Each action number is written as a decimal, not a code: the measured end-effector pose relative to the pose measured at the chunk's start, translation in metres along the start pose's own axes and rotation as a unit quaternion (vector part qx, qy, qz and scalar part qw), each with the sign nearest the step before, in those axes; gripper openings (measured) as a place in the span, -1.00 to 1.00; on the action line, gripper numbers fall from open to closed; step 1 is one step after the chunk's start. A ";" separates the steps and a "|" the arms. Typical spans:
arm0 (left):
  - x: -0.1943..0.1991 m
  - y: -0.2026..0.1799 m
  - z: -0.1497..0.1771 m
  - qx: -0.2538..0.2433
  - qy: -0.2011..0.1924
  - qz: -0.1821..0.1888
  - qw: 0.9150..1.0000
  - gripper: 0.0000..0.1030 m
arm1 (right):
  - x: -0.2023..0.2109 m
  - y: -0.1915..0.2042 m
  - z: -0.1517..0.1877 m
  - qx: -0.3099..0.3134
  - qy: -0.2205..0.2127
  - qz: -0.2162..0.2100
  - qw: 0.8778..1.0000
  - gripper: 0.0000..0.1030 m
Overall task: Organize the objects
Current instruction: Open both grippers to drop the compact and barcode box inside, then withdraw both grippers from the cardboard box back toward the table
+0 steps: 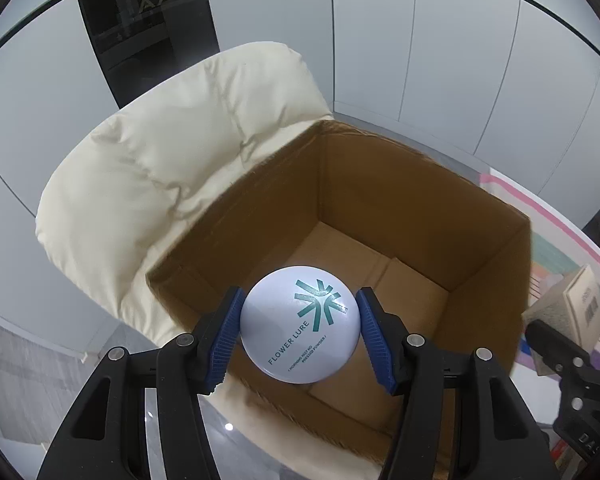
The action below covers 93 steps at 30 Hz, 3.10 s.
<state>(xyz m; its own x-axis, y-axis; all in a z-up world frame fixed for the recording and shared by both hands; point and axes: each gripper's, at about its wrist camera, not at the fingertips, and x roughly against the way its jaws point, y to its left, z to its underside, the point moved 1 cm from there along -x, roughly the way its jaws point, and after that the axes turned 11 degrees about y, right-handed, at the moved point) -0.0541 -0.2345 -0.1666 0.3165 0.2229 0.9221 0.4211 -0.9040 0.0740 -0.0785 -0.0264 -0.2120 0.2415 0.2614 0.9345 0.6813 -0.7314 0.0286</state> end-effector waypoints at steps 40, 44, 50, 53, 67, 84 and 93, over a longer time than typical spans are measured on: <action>0.013 0.021 0.004 0.014 0.031 0.083 0.996 0.85 | 0.005 -0.018 -0.011 -0.001 -0.011 -0.002 1.000 0.89; 0.035 0.034 0.020 0.028 0.011 0.074 0.997 0.86 | 0.023 -0.021 0.004 -0.009 -0.018 -0.003 1.000 0.89; 0.059 0.038 0.054 0.014 0.011 0.049 0.999 0.86 | 0.041 -0.020 0.034 -0.033 -0.020 -0.018 0.999 0.89; 0.072 0.038 0.073 0.009 0.003 0.029 1.000 0.86 | 0.049 -0.020 0.050 -0.042 -0.019 -0.020 0.999 0.89; 0.088 0.048 0.149 0.029 0.048 0.078 0.995 0.86 | 0.073 -0.028 0.126 -0.081 -0.001 -0.019 0.997 0.89; 0.094 0.039 0.161 0.026 0.041 0.073 0.996 0.84 | 0.099 -0.034 0.163 -0.106 -0.011 -0.033 0.994 0.89; 0.082 0.023 0.150 0.009 0.039 0.072 0.997 0.84 | 0.104 -0.053 0.168 -0.136 -0.022 -0.030 0.990 0.89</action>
<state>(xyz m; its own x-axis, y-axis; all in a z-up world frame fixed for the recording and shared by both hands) 0.1095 -0.1822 -0.1460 0.3083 0.0609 0.9493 0.3917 -0.9176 -0.0684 0.0273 0.1453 -0.1756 0.2404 0.3325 0.9120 0.4860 -0.8545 0.1835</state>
